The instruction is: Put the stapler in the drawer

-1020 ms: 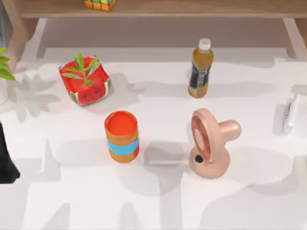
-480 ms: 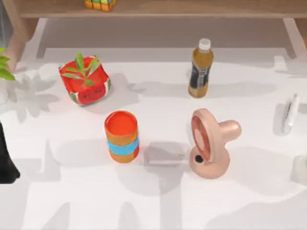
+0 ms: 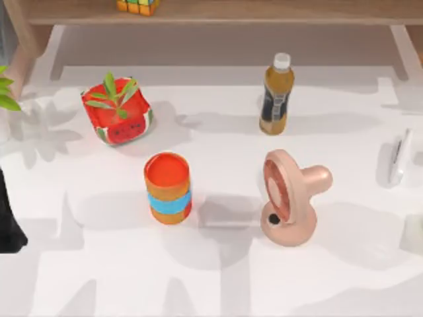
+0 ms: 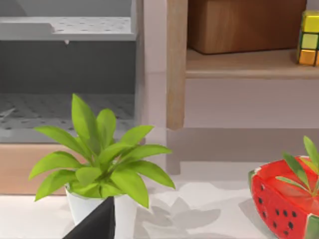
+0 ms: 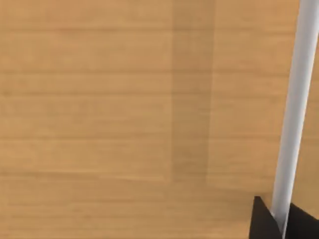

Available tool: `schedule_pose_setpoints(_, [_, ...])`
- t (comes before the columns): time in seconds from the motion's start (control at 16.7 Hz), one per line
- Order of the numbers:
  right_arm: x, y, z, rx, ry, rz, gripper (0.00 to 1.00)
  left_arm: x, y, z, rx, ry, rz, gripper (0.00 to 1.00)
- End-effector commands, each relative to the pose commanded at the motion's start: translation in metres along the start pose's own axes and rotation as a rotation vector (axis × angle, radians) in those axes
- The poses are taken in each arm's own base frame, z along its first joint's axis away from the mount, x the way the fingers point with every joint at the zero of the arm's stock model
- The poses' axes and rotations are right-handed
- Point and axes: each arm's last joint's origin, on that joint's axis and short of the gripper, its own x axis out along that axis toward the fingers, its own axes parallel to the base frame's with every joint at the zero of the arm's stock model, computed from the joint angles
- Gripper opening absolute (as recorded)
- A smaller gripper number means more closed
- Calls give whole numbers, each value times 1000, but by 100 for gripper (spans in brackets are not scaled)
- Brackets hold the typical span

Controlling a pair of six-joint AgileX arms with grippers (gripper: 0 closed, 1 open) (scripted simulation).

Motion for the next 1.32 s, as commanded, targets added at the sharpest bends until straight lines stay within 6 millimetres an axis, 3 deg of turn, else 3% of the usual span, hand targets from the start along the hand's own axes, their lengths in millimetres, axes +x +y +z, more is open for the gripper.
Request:
schedule_pose_setpoints(0.36, [-52, 2, 1, 5, -3, 10, 0, 0, 0, 0, 0, 0, 0, 100])
schedule_pose_setpoints(0.72, [-58, 2, 1, 1, -3, 3, 0, 0, 0, 0, 0, 0, 0, 100])
schedule_pose_setpoints(1.14, [-117, 3, 1, 4, -4, 7, 0, 0, 0, 0, 0, 0, 0, 100])
schedule_pose_setpoints(1.32, [-120, 2, 1, 3, -4, 5, 0, 0, 0, 0, 0, 0, 0, 100])
